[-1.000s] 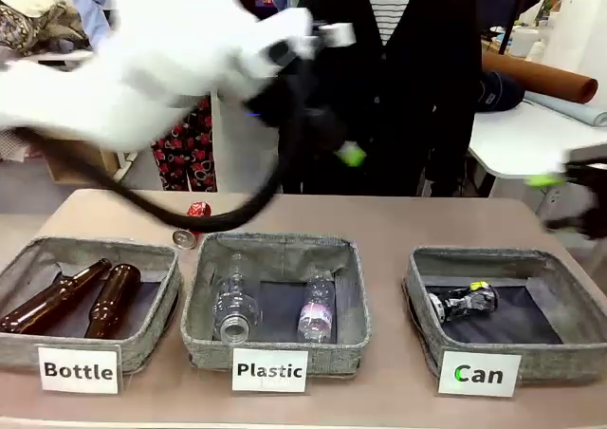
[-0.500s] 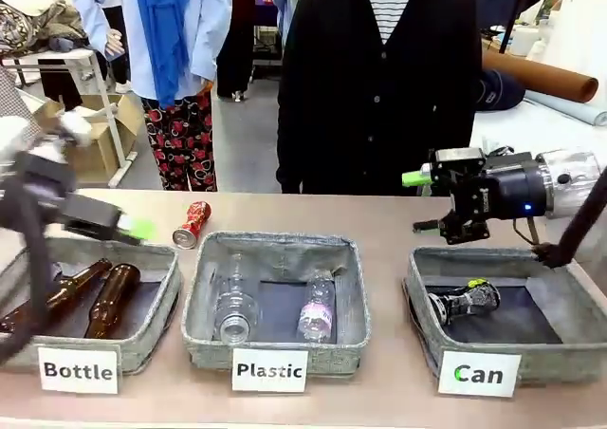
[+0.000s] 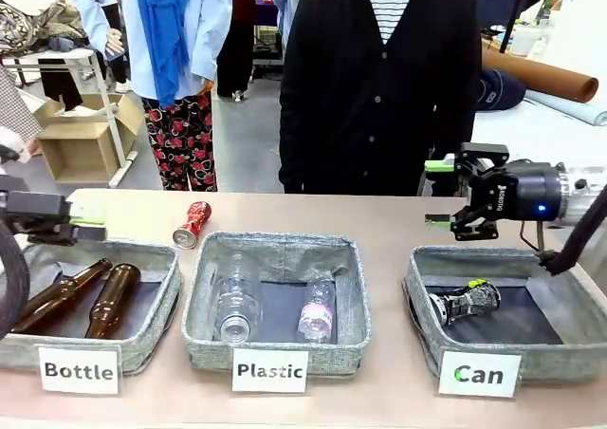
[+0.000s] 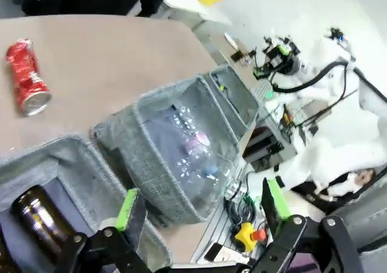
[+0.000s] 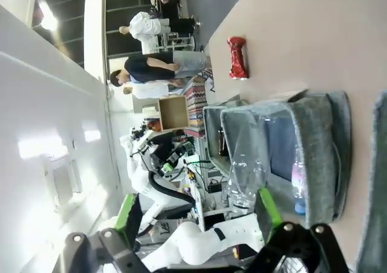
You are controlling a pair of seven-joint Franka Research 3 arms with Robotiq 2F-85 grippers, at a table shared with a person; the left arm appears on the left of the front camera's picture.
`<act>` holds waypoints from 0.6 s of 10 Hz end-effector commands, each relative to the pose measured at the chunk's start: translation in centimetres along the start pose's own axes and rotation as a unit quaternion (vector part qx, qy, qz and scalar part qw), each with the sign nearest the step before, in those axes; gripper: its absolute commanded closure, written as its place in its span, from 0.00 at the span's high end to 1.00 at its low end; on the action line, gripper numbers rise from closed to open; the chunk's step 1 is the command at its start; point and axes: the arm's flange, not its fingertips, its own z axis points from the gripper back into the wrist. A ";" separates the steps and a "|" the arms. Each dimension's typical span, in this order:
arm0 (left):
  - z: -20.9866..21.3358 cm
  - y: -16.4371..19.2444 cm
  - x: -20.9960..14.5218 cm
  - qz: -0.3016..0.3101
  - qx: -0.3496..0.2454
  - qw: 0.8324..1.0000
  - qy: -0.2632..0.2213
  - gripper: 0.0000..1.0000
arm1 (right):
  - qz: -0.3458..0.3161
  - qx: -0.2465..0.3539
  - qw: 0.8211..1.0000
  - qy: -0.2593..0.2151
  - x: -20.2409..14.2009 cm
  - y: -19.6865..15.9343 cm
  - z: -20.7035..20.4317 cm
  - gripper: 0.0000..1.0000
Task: Sort the can waste into the basket.
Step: Pick up the can waste from the table and place it in the right Fabric basket.
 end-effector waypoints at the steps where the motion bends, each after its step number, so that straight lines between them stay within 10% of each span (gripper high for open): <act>1: -0.1 -1.6 0.6 -0.012 0.009 1.000 0.014 1.00 | 0.012 -0.011 1.000 -0.002 -0.5 0.6 -0.6 1.00; 6: -0.1 -1.6 0.6 -0.012 0.009 1.000 0.014 1.00 | 0.012 -0.011 1.000 -0.002 -0.5 0.6 -0.6 1.00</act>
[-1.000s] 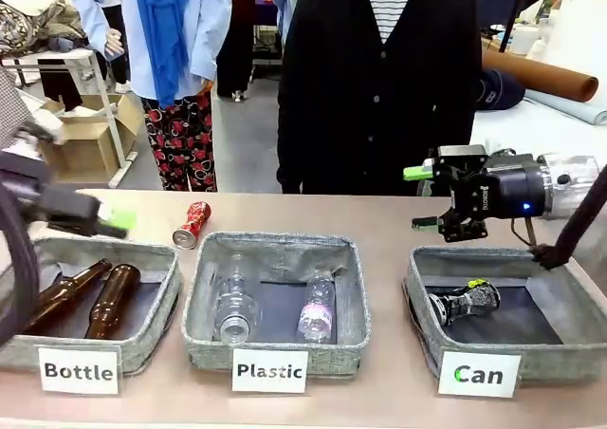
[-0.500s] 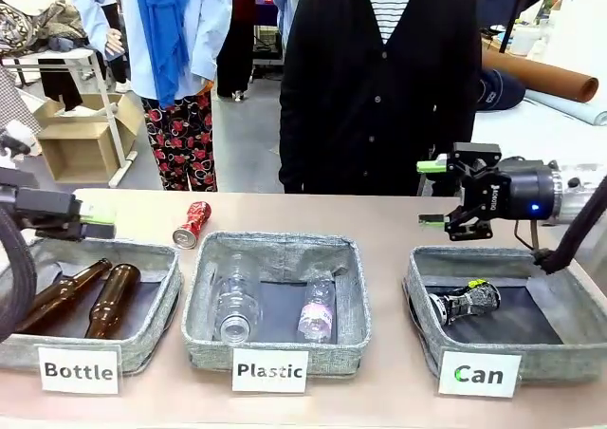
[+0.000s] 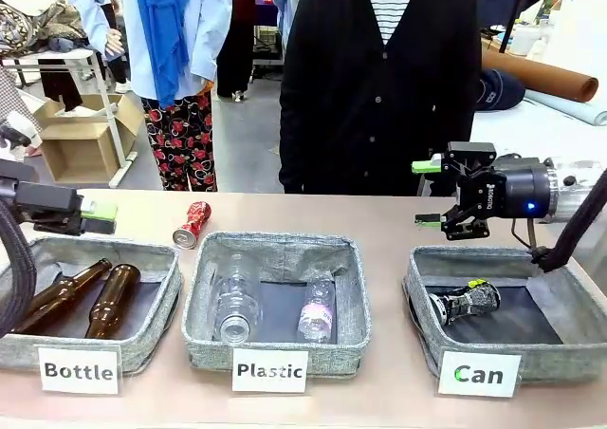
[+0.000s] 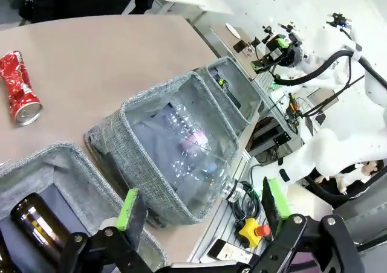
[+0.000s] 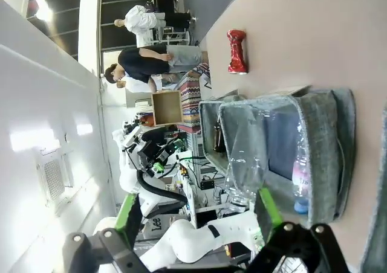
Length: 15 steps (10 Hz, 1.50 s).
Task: Sort the can waste into the basket.
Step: Pick up the can waste from the table and place it in the right Fabric basket.
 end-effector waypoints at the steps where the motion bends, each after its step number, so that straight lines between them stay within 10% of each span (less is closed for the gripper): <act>1: 0.1 0.0 -0.2 0.003 -0.002 1.000 0.005 1.00 | 0.000 -0.003 1.000 -0.006 0.0 0.1 0.0 1.00; 4: -4.3 2.4 5.7 0.039 0.179 0.977 0.109 1.00 | 0.000 -0.003 1.000 -0.006 0.0 0.1 0.0 1.00; 8: -13.9 6.2 19.2 0.147 0.349 0.904 0.198 1.00 | 0.000 -0.003 1.000 -0.006 0.0 0.1 0.0 1.00; 15: -19.5 8.7 20.7 0.164 0.365 0.874 0.277 1.00 | 0.000 -0.003 1.000 -0.006 0.0 0.1 0.0 1.00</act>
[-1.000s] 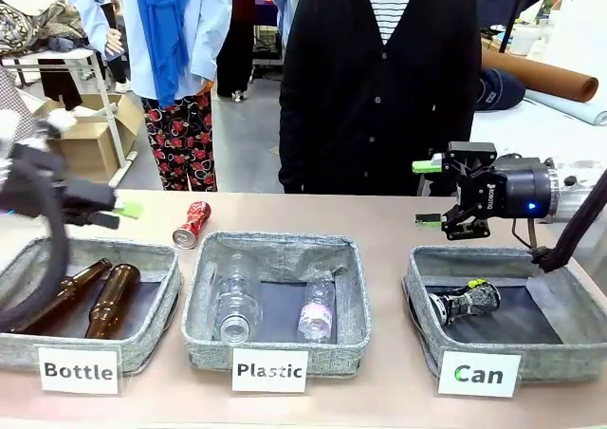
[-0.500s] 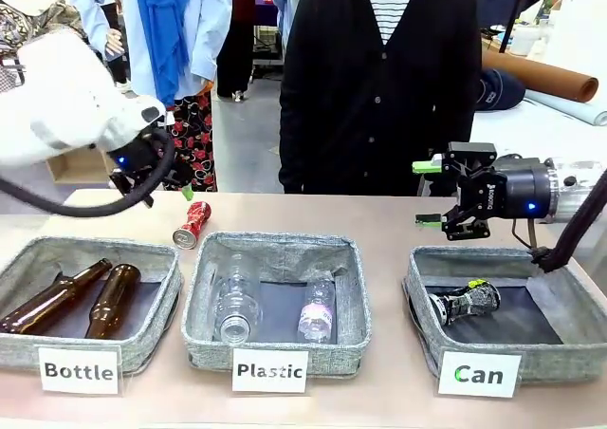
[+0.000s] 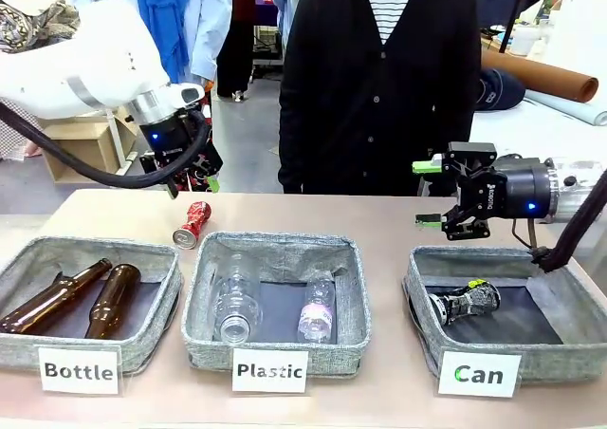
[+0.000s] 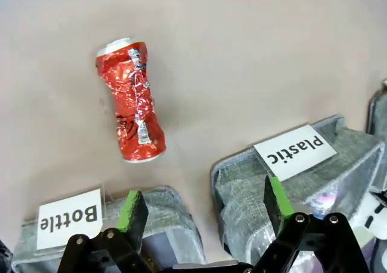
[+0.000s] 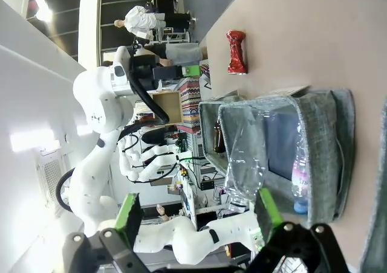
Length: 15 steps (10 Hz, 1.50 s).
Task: Sort the can waste into the basket.
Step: Pick up the can waste from the table and place it in the right Fabric basket.
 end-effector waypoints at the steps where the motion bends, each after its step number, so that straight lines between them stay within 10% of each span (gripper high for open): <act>1: -1.4 1.6 0.6 0.008 0.008 1.000 0.001 1.00 | 0.001 -0.003 1.000 -0.005 0.0 0.1 0.0 1.00; 10: -9.8 3.6 2.2 -0.027 0.065 0.996 -0.062 1.00 | 0.001 -0.003 1.000 -0.005 0.0 0.1 0.0 1.00; 11: -9.9 3.8 2.2 -0.022 0.081 0.995 -0.060 0.49 | 0.001 -0.003 1.000 -0.005 0.0 0.1 0.0 1.00; 12: -10.2 4.0 2.2 -0.027 0.074 0.996 -0.051 0.41 | 0.001 -0.003 1.000 -0.005 0.0 0.1 0.0 1.00; 13: -10.5 4.2 2.1 -0.022 0.078 0.996 -0.046 0.00 | 0.001 -0.003 1.000 -0.005 0.0 0.1 0.0 1.00; 15: -10.5 4.2 2.2 -0.028 0.079 0.996 -0.040 0.00 | 0.001 -0.003 1.000 -0.005 0.0 0.1 0.0 1.00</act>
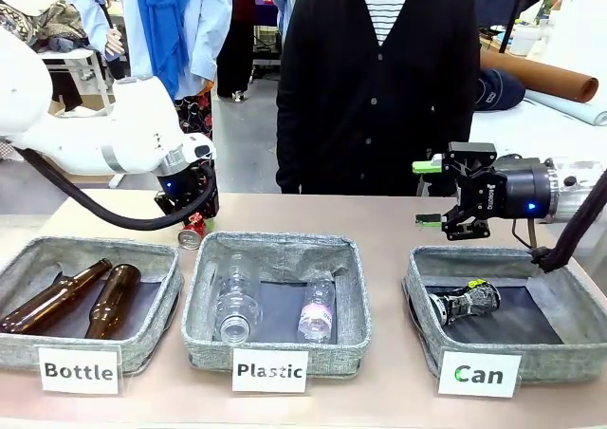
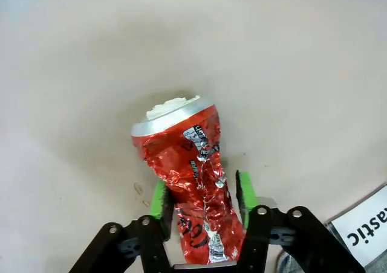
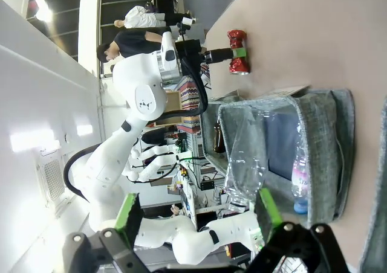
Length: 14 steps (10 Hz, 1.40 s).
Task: Sort the can waste into the basket.
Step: Pick up the can waste from the table and place it in the right Fabric basket.
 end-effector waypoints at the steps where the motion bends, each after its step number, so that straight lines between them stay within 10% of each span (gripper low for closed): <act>1: 0.2 0.2 -0.4 -0.004 0.021 1.000 0.003 0.14 | 0.001 -0.003 1.000 -0.005 0.0 0.1 0.0 1.00; 8: 6.6 0.3 -3.1 -0.012 0.004 0.999 -0.040 0.00 | 0.001 -0.003 1.000 -0.005 0.0 0.1 0.0 1.00; 11: 19.1 -0.7 -14.2 -0.092 -0.064 0.990 -0.086 0.00 | 0.001 -0.003 1.000 -0.005 0.0 0.1 0.0 1.00; 14: 21.8 -1.7 -26.9 -0.226 -0.065 0.970 -0.067 0.00 | 0.001 -0.003 1.000 -0.005 0.0 0.1 0.0 1.00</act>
